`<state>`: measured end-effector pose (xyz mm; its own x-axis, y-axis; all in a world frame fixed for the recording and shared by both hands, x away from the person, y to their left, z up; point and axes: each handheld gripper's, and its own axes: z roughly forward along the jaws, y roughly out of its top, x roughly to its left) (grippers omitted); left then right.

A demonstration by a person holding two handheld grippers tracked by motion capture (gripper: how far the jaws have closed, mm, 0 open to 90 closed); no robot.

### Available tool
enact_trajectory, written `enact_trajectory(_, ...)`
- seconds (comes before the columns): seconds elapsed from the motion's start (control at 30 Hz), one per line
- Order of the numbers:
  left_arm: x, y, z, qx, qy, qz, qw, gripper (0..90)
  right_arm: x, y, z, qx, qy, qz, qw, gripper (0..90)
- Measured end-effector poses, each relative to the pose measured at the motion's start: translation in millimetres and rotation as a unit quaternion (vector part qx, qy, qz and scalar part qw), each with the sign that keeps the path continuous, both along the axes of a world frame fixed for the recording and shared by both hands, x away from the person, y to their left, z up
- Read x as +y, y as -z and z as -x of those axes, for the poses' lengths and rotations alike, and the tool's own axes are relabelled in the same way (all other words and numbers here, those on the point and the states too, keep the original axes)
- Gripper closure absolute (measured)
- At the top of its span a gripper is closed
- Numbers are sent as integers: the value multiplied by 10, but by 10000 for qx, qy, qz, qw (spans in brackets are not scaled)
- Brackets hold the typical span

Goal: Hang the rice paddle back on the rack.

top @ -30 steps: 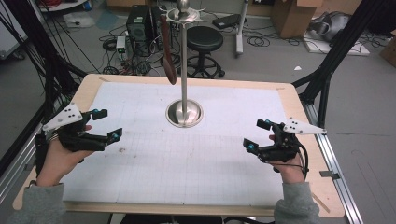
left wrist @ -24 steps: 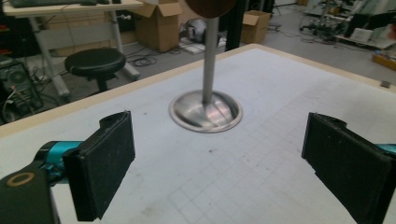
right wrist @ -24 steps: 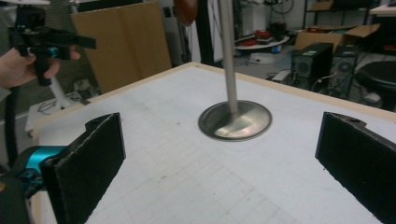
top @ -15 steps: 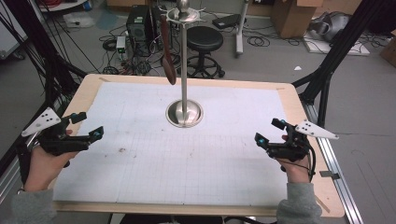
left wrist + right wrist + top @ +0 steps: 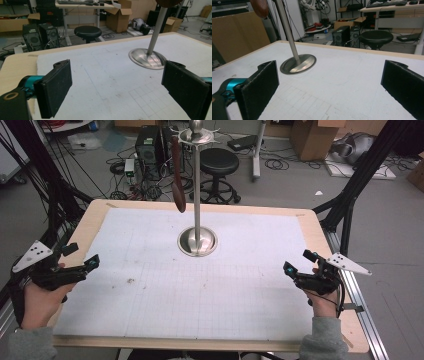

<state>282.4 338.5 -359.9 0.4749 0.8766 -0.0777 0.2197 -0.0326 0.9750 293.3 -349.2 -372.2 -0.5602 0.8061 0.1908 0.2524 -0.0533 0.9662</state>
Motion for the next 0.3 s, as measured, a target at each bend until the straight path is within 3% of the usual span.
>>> enact_trajectory(0.3,-52,3,-17,40,102,-28,9999,101,21,-26,14,-85,-52,-63,9999,1)
